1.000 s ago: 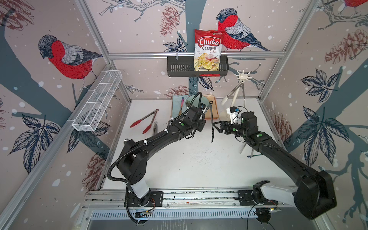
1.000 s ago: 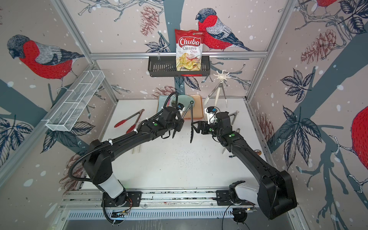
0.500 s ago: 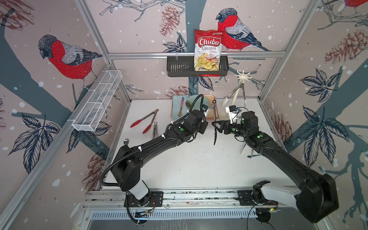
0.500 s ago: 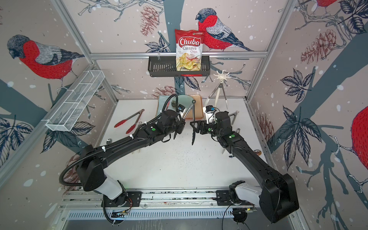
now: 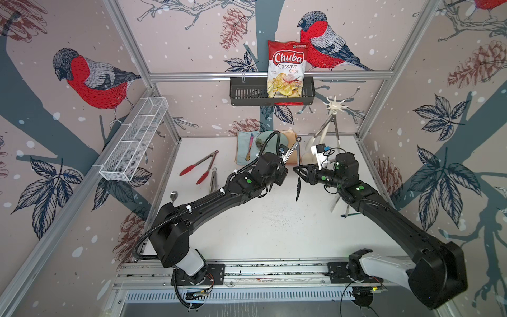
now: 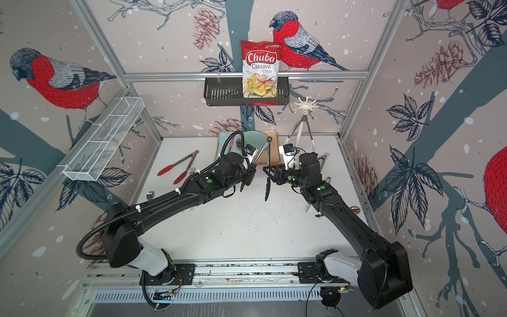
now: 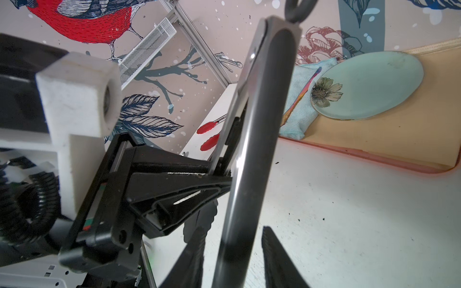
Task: Hang food tongs on kitchen utensil racks
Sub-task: Pick up the food tongs from the center of the board, then hang the food tongs on the rack.
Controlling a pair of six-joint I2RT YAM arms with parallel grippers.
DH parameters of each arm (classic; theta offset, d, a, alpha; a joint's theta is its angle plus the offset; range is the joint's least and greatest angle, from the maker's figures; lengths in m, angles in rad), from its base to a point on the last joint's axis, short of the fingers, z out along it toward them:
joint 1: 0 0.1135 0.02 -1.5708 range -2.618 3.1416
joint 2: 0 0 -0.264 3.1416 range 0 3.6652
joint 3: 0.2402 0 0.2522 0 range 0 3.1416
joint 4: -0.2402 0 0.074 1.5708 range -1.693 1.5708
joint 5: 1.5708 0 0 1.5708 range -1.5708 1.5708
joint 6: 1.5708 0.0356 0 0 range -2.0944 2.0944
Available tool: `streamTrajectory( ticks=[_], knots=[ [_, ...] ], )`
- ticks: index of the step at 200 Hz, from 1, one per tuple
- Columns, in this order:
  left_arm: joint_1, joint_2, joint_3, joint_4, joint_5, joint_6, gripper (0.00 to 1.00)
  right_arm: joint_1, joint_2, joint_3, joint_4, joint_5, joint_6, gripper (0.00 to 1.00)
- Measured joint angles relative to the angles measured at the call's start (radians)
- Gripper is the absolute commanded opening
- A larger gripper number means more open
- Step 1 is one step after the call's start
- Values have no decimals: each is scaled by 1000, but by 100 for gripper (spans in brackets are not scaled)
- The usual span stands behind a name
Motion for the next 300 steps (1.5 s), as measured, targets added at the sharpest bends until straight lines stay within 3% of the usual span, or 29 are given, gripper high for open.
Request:
streamTrajectory(
  ticks=[28, 52, 56, 71, 76, 80, 168, 300],
  knots=[
    [-2, -2, -14, 26, -4, 17, 1, -2, -1, 2, 2, 2, 6, 0],
    [-3, -9, -16, 35, -3, 25, 8, 0, -10, 3, 2, 5, 8, 0],
    [-3, -9, -16, 37, -3, 24, 14, 2, -13, 3, 3, 7, 8, 0],
    [-3, -11, -10, 39, -2, 25, 60, 10, -22, 3, 5, 17, 3, 0],
    [-3, -12, -6, 43, 0, 24, 92, 12, -25, 3, 4, 16, 3, 0],
    [-3, -13, -2, 45, 0, 24, 98, 14, -28, 3, 4, 16, 1, 0],
    [26, -137, 11, 50, -2, -35, 99, 25, -59, 69, 21, 264, -47, 0],
    [138, -340, -246, 18, -5, -141, 99, -127, 13, 174, 102, 253, -64, 0]
  ],
)
